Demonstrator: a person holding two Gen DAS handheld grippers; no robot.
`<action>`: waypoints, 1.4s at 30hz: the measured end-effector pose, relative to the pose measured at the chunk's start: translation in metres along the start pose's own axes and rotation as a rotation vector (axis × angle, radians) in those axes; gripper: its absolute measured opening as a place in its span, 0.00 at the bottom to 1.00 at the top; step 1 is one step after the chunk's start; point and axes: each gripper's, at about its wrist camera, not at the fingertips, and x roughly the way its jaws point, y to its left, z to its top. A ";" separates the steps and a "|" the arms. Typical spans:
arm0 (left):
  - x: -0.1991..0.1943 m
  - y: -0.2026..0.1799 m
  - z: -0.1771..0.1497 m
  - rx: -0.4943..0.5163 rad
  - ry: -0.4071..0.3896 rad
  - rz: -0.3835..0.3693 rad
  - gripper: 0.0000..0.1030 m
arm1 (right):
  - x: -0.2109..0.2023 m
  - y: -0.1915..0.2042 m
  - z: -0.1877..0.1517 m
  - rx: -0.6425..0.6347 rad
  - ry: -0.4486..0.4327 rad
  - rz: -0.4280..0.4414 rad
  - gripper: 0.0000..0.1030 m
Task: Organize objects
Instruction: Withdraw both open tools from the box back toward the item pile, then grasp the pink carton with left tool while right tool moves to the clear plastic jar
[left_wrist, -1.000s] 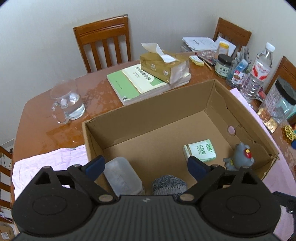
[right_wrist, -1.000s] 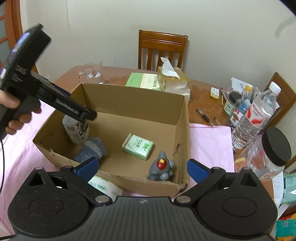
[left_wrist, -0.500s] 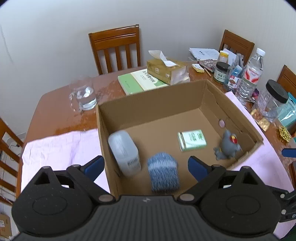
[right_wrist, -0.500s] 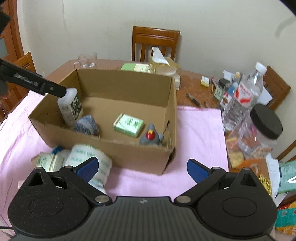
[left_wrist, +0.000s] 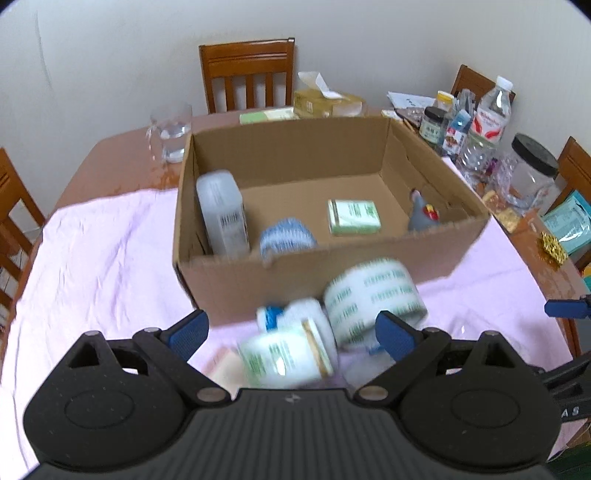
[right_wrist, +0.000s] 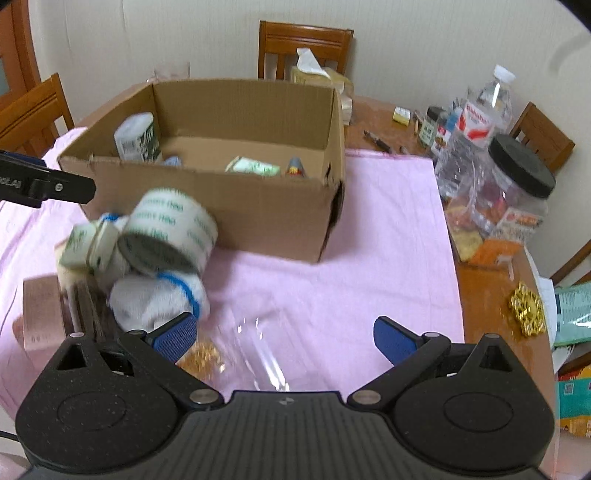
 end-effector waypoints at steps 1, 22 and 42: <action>-0.001 -0.002 -0.006 -0.005 0.006 0.000 0.94 | 0.000 0.000 -0.004 -0.001 0.005 -0.002 1.00; -0.032 -0.018 -0.096 -0.082 0.067 0.044 0.94 | 0.013 -0.033 -0.058 0.019 0.040 -0.004 1.00; 0.011 0.012 -0.120 0.000 0.156 0.027 0.94 | 0.025 -0.025 -0.057 0.064 0.058 -0.023 1.00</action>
